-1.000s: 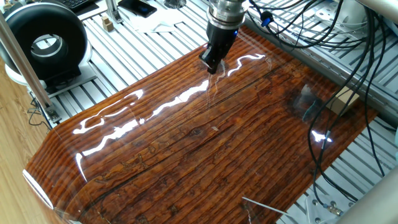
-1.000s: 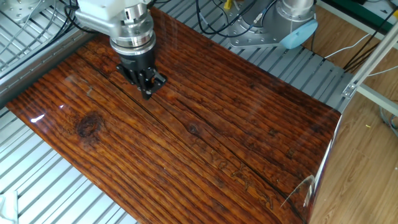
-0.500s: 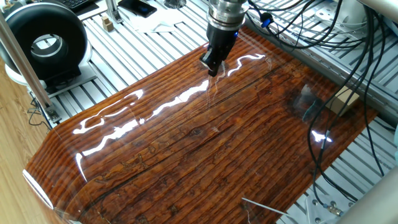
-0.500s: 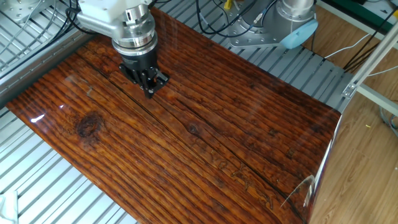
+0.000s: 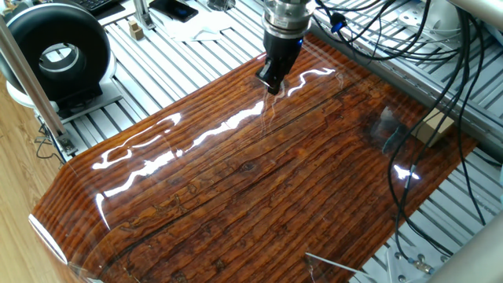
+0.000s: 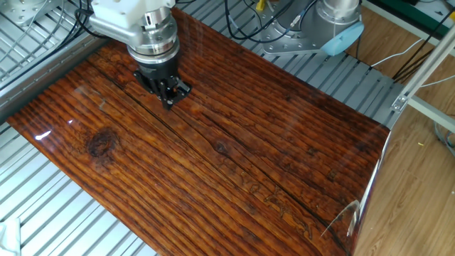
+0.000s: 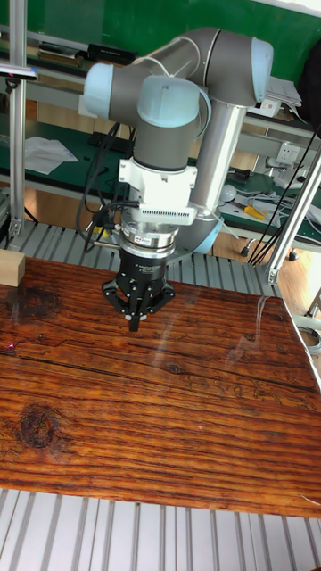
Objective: Use the gripper to push the small block from left to right
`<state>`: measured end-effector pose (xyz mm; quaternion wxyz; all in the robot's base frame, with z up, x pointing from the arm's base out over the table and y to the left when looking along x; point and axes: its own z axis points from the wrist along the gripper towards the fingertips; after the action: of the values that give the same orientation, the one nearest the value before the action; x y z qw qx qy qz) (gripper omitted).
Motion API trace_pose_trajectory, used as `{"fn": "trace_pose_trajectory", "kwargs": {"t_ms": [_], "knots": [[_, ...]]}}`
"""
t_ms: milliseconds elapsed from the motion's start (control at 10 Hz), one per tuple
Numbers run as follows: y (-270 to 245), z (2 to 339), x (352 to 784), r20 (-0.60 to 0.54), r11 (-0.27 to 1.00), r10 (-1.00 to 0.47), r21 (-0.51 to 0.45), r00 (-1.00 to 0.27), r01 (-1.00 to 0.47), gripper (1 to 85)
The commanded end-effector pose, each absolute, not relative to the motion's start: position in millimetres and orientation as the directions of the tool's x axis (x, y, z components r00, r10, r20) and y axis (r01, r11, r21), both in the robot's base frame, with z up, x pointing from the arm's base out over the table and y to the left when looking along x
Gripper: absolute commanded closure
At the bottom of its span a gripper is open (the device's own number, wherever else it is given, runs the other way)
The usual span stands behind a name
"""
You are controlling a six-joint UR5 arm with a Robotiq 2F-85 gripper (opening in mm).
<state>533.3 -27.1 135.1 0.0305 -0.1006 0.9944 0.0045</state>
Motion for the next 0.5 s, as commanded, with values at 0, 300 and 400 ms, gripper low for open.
{"fn": "trace_pose_trajectory", "kwargs": {"t_ms": [0,300,400], "knots": [[-58,138,543,-0.074,0.971,-0.219,-0.118,-0.973,-0.209,84.7],[-34,136,531,-0.049,0.998,-0.060,-0.011,-0.997,-0.059,84.7],[-26,136,533,-0.060,0.998,-0.063,0.017,-0.996,-0.064,84.7]]}}
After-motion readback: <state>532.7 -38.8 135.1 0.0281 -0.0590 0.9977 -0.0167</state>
